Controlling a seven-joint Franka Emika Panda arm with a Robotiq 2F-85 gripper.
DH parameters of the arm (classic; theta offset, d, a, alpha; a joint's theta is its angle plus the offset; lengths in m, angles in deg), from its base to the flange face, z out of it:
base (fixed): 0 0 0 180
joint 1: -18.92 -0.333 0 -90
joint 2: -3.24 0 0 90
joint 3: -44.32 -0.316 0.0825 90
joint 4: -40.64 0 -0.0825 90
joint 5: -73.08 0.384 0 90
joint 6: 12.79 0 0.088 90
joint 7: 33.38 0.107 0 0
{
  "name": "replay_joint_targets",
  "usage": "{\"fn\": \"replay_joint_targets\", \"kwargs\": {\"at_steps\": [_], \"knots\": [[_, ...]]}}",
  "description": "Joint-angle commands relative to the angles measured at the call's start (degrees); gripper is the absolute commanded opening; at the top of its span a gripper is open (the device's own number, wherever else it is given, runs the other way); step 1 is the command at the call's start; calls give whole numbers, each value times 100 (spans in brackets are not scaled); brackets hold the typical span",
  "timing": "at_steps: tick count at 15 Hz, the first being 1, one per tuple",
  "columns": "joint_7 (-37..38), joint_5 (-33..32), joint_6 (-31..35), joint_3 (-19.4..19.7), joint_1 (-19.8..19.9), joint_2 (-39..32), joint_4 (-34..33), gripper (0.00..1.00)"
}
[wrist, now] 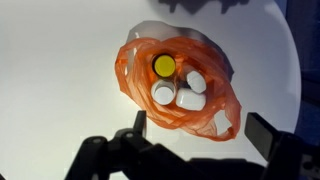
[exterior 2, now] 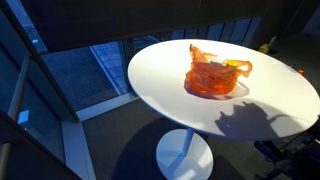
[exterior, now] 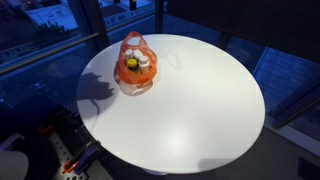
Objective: Remove the brown bottle from the plastic
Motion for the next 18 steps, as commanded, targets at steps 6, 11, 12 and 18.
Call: {"fn": "replay_joint_targets", "kwargs": {"at_steps": [6,11,12,18], "knots": [[335,-203,778,105,47,-230,255,100],[723,-330,1412,216,49,-548,557,100],[785,-352,1488,244,50,-617,600,100],[602,-265,1848,358,50,-1061,654,100]]}}
